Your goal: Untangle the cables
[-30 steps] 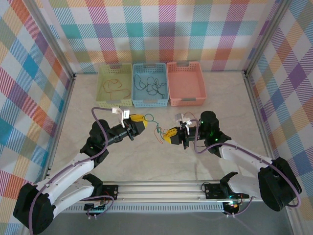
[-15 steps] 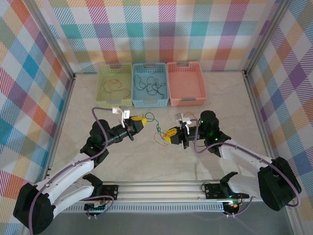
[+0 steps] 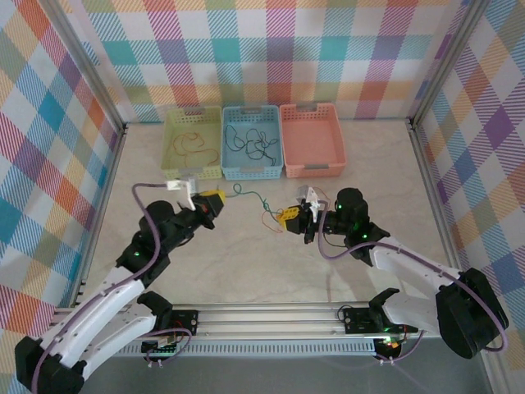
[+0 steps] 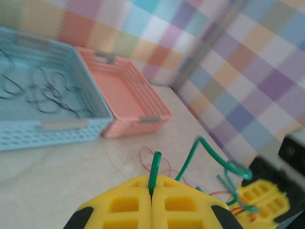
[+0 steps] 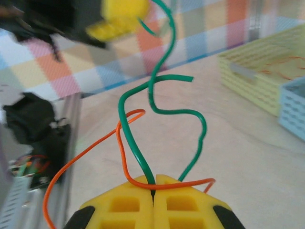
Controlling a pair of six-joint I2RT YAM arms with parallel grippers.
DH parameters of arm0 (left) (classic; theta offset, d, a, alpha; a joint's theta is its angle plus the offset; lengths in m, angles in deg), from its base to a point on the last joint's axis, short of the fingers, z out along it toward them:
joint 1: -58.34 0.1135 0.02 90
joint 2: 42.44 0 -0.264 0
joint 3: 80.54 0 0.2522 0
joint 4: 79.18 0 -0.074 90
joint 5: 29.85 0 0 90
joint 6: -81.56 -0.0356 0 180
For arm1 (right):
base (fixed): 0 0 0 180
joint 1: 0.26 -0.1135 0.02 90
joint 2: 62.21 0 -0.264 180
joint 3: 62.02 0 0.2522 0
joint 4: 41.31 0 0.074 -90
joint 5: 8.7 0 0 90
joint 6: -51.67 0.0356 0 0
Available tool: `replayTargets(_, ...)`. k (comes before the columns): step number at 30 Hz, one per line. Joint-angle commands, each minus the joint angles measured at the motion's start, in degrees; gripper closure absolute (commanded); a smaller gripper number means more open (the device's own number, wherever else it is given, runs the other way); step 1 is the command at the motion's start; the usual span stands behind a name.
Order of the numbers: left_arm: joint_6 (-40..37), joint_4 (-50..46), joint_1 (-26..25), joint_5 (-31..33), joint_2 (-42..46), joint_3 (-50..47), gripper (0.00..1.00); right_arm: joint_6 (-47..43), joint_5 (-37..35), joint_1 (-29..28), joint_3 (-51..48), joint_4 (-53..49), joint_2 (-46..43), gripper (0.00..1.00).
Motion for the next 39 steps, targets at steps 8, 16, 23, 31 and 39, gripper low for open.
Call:
replayTargets(8,-5.0,-14.56,-0.15,19.2,11.44,11.46,1.0,-3.47,-14.45,0.29,-0.23,-1.09,4.43,1.0)
replayTargets(16,-8.02,-19.18,-0.22,20.01,14.82,16.59,1.0,-3.16,-17.68,0.28,0.17,-1.0,6.65,1.0)
replayTargets(23,-8.15,-21.85,-0.29,20.64,15.81,16.08,1.0,-2.3,-14.56,0.37,-1.35,2.22,5.53,1.0)
replayTargets(31,-6.52,-23.65,-0.21,11.14,12.27,14.91,1.0,-3.4,-5.96,0.37,-0.96,2.27,4.27,0.86)
replayTargets(39,-7.73,-22.3,-0.19,11.18,10.72,15.41,1.0,-6.36,-4.54,0.36,0.71,-1.32,5.96,0.45)
